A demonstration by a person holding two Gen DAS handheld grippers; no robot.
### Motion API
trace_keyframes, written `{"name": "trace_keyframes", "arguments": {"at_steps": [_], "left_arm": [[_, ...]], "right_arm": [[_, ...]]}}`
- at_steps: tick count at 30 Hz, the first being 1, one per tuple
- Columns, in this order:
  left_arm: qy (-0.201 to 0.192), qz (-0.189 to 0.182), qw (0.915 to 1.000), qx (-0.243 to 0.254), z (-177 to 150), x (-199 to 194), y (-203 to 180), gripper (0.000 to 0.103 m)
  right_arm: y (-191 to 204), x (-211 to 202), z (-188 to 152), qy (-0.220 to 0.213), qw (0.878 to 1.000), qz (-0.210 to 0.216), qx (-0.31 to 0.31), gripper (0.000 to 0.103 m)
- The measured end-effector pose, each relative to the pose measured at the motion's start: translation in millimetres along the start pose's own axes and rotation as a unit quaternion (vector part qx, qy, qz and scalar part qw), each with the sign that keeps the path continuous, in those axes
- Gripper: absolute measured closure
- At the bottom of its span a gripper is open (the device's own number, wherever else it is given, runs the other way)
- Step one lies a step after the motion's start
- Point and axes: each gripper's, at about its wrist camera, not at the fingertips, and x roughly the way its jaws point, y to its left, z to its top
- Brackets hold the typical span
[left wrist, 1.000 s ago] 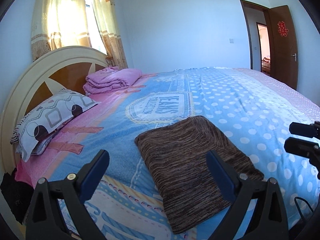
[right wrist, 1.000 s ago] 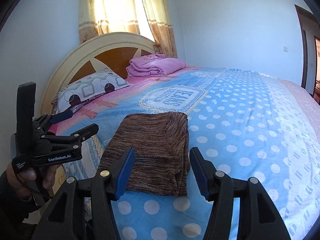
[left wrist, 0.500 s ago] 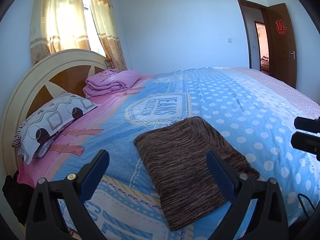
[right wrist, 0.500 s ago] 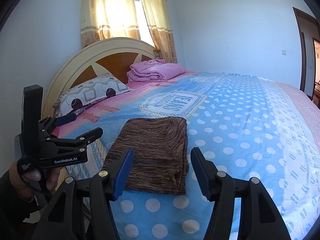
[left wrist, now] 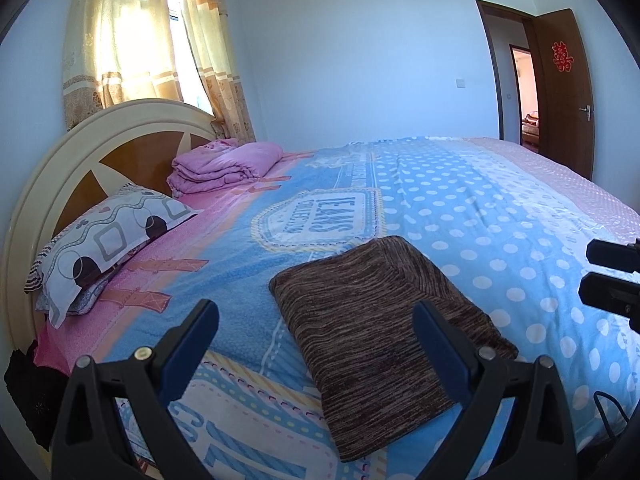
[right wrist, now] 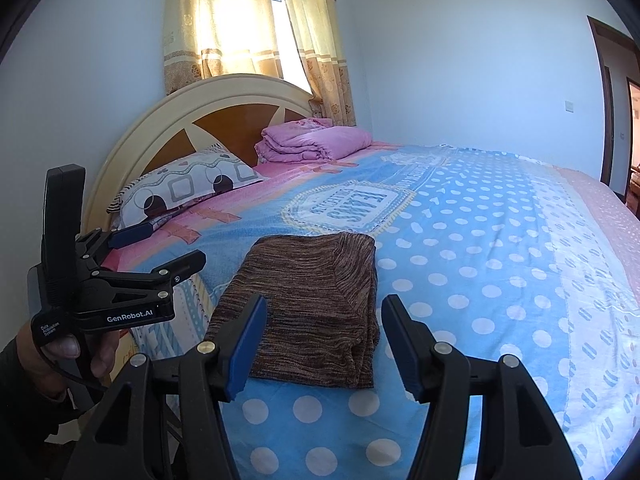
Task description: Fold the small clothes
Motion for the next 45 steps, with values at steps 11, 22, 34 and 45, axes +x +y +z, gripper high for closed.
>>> {"name": "trace_keyframes", "arguments": {"at_steps": [11,22,34,45], "left_arm": [[0.001,0.0,1.0,0.002,0,0,0,0.003],[-0.002,0.003,1.0,0.002,2,-1,2,0.0],[-0.002,0.002,1.0,-0.009,6,-3,8,0.0],[0.007,0.009,0.9998,-0.018,5,3,16,0.0]], "right_arm": [[4,-1,-1,0.001,1.0,0.002,-0.004,0.042],[6,-10,0,-0.023,1.0,-0.006,-0.009,0.042],[13,-18,2,-0.049,0.998,-0.01,-0.025,0.042],[15,-18,1,-0.048,0.998,-0.008,-0.029,0.041]]}}
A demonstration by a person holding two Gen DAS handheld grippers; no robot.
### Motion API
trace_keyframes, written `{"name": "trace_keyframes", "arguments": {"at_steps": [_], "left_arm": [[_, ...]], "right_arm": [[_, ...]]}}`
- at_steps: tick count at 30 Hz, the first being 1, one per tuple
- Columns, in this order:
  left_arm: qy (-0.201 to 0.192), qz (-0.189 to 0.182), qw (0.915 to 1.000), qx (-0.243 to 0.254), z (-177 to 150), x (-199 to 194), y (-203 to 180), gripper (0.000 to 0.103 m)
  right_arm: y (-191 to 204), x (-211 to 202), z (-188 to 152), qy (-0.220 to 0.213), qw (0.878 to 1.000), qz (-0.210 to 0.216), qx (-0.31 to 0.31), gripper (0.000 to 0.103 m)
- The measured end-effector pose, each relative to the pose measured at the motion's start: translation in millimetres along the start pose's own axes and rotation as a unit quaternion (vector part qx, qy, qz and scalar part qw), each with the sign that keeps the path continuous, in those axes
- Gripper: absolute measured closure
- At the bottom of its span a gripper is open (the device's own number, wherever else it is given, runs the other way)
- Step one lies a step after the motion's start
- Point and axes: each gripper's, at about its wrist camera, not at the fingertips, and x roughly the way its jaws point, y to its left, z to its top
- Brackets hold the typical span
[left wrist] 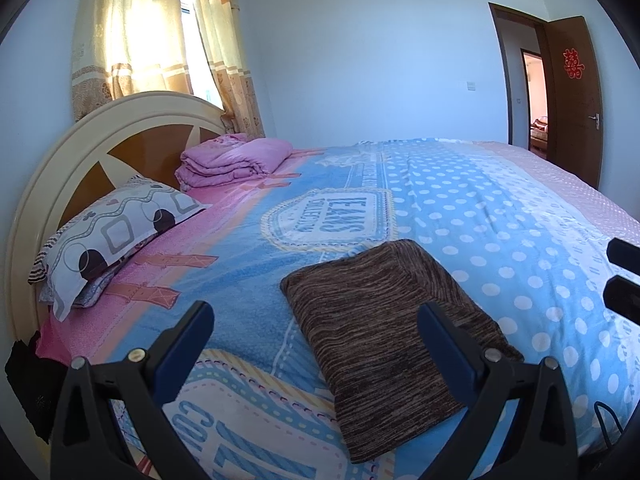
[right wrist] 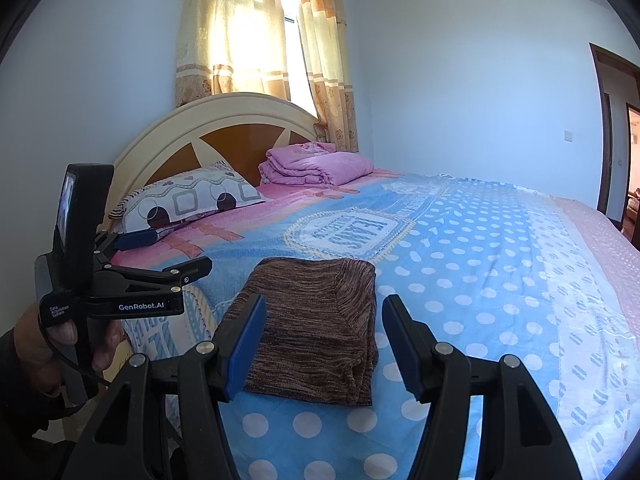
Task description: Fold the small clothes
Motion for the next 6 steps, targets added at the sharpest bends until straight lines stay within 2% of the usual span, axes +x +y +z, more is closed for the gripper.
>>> {"name": "trace_keyframes", "arguments": {"at_steps": [6], "left_arm": [[0.001,0.008,0.9999,-0.006,-1.9,2.5,4.6,0.0]], "right_arm": [[2.5,1.8,-1.4,0.005,1.0,0.002,-0.005,0.041]]}}
